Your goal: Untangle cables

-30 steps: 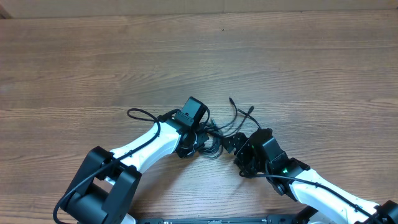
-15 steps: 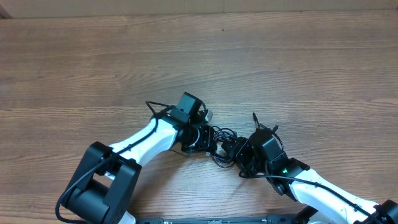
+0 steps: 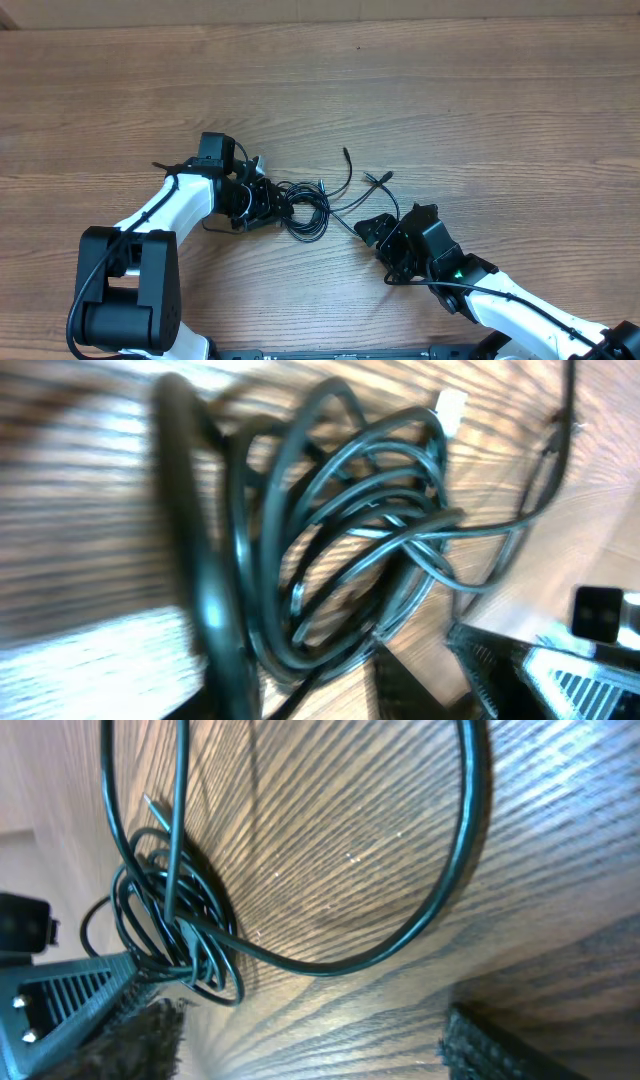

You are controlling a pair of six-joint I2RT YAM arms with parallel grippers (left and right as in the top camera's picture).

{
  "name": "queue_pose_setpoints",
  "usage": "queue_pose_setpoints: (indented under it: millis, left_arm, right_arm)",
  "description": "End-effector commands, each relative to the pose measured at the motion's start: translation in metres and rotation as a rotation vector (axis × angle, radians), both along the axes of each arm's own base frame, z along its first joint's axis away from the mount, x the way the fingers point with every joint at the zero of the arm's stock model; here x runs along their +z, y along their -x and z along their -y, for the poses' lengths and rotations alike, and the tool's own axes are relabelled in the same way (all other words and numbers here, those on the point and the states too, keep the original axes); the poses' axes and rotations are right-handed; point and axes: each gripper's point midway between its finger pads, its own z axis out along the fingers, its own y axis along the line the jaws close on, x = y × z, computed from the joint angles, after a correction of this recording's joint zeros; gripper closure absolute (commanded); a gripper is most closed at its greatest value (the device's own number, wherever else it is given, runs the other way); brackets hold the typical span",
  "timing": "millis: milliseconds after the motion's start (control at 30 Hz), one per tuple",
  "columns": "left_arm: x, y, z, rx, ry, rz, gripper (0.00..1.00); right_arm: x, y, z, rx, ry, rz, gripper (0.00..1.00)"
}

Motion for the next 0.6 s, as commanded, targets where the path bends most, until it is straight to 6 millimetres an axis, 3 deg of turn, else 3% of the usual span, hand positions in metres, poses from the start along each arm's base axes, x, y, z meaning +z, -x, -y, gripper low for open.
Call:
queue_pose_setpoints:
  millis: [0, 133, 200, 333, 400, 500, 567]
  left_arm:
    - [-0.004, -0.007, -0.020, 0.024, -0.146, -0.011, 0.55]
    - [0.014, -0.016, -0.054, 0.099, -0.368, -0.041, 0.57]
    - [0.027, -0.019, -0.051, 0.068, -0.368, -0.005, 0.60]
    - [0.056, -0.018, -0.018, -0.233, -0.340, 0.222, 0.60]
    - [0.060, -0.009, 0.002, -0.391, -0.338, 0.299, 0.58]
    - [0.058, 0.004, 0.035, -0.596, -0.349, 0.387, 0.47]
    - [0.053, 0.002, 0.042, -0.640, -0.432, 0.428, 0.45]
  right_arm:
    - [-0.002, -0.001, 0.002, -0.010, 0.013, 0.008, 0.14]
    - [-0.002, -0.001, 0.003, -0.012, 0.015, 0.009, 0.10]
    - [-0.002, -0.001, 0.003, -0.012, 0.015, 0.009, 0.09]
    - [-0.001, -0.002, 0.003, -0.014, 0.014, 0.015, 0.07]
    - [-0.002, -0.002, 0.003, -0.014, 0.015, 0.014, 0.07]
    - [-0.001, -0.003, 0.002, -0.014, 0.013, 0.017, 0.06]
    - [-0.002, -0.002, 0.003, -0.014, 0.015, 0.013, 0.05]
